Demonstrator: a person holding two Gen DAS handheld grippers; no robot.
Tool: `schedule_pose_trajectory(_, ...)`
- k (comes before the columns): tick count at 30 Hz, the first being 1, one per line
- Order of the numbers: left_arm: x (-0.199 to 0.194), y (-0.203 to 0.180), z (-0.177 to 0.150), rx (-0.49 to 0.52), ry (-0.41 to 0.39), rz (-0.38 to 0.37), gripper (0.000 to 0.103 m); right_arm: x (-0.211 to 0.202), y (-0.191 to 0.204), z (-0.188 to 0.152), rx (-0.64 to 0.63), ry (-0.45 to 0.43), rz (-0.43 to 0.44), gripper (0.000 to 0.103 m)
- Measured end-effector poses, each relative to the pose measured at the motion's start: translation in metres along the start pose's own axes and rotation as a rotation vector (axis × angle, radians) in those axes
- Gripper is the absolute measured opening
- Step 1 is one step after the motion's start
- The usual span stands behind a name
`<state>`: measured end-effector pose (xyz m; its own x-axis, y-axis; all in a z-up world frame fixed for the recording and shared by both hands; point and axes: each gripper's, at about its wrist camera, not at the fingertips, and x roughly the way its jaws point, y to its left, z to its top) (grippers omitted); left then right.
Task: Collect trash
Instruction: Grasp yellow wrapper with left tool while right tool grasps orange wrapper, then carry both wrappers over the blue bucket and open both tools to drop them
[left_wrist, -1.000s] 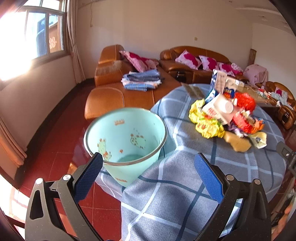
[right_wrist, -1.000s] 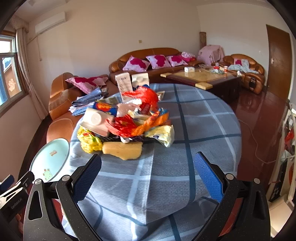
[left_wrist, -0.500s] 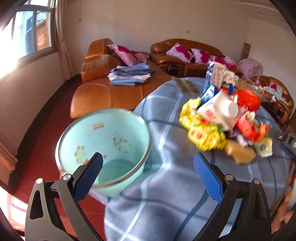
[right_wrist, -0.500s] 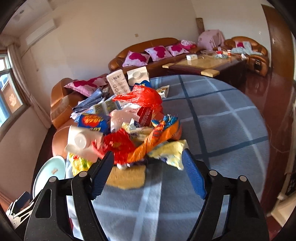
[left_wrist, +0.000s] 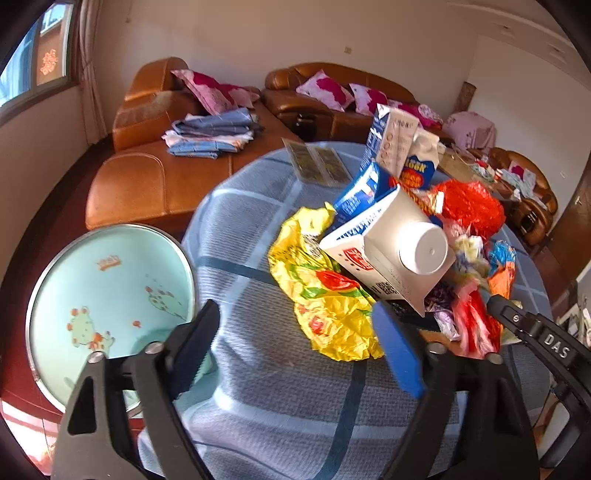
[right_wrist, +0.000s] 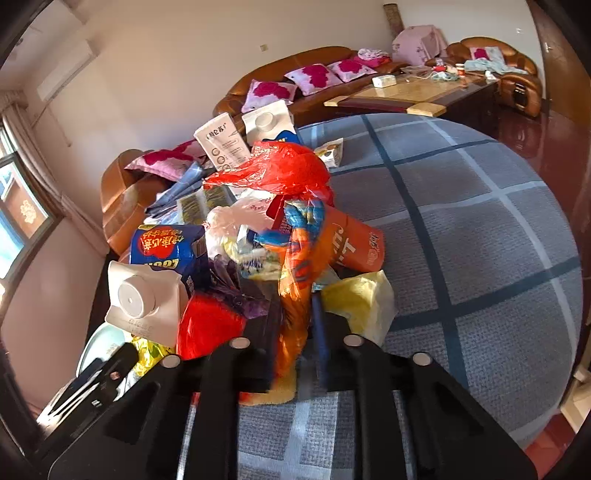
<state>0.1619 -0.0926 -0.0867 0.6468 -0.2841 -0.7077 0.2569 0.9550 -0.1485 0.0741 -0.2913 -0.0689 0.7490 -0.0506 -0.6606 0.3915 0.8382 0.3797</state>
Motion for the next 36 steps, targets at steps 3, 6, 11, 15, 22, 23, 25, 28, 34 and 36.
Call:
schedule_pose_trajectory(3,0.011,0.000,-0.002,-0.006,0.037,-0.037,0.060,-0.002,0.000,-0.001,0.002,-0.011,0.023,0.016)
schedule_pose_trajectory(6,0.014,0.003,-0.003,-0.018,0.052,-0.107,0.030,-0.012,0.000,0.000,0.010,-0.038,0.040,0.016)
schedule_pose_trajectory(11,0.001,0.008,-0.001,-0.020,0.015,-0.106,0.025,-0.036,0.002,0.005,-0.002,-0.122,0.031,0.016)
schedule_pose_trajectory(15,-0.014,0.011,0.000,-0.018,-0.017,-0.101,0.023,-0.051,0.004,0.002,-0.004,-0.160,0.032,0.016)
schedule_pose_trajectory(22,-0.049,0.016,-0.006,0.019,-0.066,-0.059,0.023,-0.067,0.012,-0.005,-0.019,-0.181,0.052,0.016)
schedule_pose_trajectory(23,-0.054,0.017,-0.007,0.021,-0.069,-0.047,0.023,-0.069,0.014,-0.005,-0.024,-0.183,0.056,0.016)
schedule_pose_trajectory(25,-0.063,0.019,-0.009,0.028,-0.083,-0.024,0.023,-0.074,0.023,-0.007,-0.044,-0.191,0.069,0.016)
schedule_pose_trajectory(28,-0.077,0.024,-0.013,0.039,-0.105,0.012,0.023,-0.080,0.036,-0.012,-0.078,-0.200,0.086,0.016)
schedule_pose_trajectory(34,-0.095,0.045,-0.016,0.025,-0.134,0.053,0.023,-0.082,0.058,-0.021,-0.118,-0.189,0.115,0.016)
schedule_pose_trajectory(36,-0.098,0.050,-0.017,0.014,-0.138,0.055,0.023,-0.085,0.065,-0.024,-0.131,-0.192,0.122,0.016)
